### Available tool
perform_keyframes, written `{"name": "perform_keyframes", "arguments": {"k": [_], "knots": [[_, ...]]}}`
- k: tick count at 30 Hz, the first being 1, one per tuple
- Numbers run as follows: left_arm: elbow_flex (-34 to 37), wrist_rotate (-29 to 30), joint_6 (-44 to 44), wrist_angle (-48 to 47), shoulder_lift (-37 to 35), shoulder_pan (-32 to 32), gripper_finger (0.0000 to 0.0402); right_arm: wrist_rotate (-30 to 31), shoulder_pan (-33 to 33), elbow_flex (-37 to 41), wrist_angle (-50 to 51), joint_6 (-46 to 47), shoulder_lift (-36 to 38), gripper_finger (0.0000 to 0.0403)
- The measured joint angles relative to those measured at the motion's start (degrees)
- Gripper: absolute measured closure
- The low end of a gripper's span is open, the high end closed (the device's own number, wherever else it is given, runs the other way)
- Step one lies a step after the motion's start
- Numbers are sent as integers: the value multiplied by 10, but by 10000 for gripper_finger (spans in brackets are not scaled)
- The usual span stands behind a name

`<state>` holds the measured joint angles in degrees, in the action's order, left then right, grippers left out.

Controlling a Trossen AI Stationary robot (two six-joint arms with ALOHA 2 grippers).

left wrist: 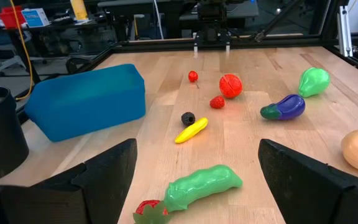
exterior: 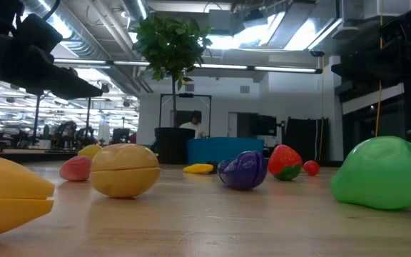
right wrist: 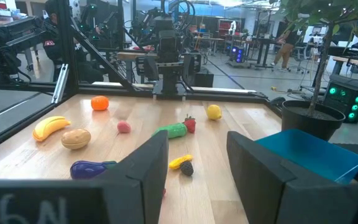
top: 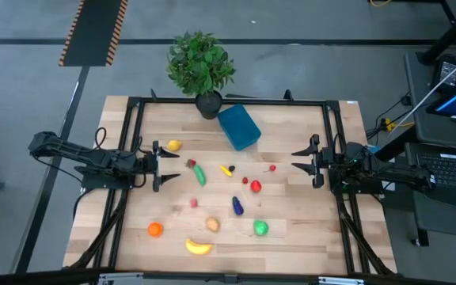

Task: Pick and placing Produce into tupperware

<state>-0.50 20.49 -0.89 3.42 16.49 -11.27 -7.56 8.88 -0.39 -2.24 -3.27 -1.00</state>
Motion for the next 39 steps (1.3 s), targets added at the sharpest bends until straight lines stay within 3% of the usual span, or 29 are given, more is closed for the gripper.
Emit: {"name": "perform_keyframes", "arguments": {"k": [22, 27, 33, 39], "knots": [[0, 0, 0, 0, 0, 0, 72, 0, 0, 0, 0, 0, 0, 235], [0, 0, 0, 0, 0, 0, 72, 2, 0, 0, 0, -63, 0, 235], [0, 0, 0, 0, 0, 0, 72, 1, 0, 0, 0, -44, 0, 235], [0, 0, 70, 0, 0, 0, 72, 1, 0, 0, 0, -45, 0, 235]]}}
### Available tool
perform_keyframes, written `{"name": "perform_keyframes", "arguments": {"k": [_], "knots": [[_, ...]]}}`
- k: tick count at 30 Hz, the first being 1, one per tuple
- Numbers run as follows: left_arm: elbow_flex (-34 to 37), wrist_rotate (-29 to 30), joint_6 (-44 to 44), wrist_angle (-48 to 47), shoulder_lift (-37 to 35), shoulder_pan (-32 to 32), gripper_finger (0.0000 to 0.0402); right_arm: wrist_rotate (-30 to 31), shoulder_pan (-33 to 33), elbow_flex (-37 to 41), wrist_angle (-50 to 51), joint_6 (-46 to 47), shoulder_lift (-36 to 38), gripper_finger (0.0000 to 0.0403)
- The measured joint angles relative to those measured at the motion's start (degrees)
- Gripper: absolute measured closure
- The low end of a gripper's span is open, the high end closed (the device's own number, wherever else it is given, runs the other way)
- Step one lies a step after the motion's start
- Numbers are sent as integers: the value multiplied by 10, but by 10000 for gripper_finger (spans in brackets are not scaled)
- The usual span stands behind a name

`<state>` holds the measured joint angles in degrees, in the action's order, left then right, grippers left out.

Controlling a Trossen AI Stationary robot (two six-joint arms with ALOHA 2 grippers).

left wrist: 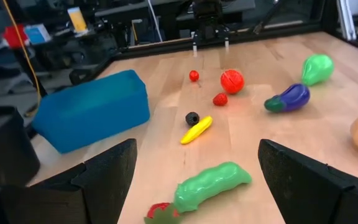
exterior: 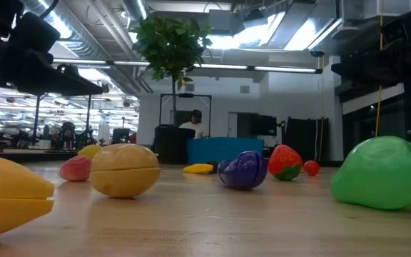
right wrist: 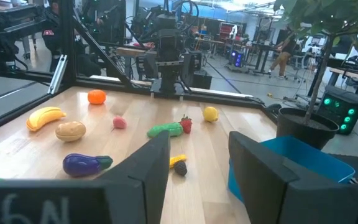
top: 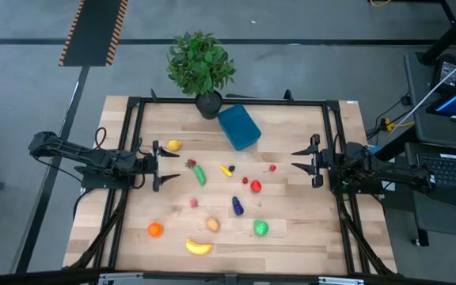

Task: Pick and placing Produce into tupperware
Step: Put the cherry into blue bin

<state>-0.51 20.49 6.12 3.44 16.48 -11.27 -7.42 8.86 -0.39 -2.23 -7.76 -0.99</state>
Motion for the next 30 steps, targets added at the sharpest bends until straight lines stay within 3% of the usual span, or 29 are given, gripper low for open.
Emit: {"name": "perform_keyframes", "arguments": {"k": [6, 13, 19, 25, 30], "knots": [[0, 0, 4, 0, 0, 0, 72, 0, 0, 0, 0, 2, 0, 235], [0, 2, 5, 5, 0, 0, 72, -1, 0, 0, 0, 76, 0, 235], [0, 55, 4, 42, 0, 0, 72, -1, 0, 0, -1, 60, 0, 235], [0, 56, -32, 68, 0, 0, 72, -1, 0, 0, -1, 64, 0, 235], [0, 49, -115, 64, 0, 0, 72, -1, 0, 0, 0, 112, 0, 235]]}}
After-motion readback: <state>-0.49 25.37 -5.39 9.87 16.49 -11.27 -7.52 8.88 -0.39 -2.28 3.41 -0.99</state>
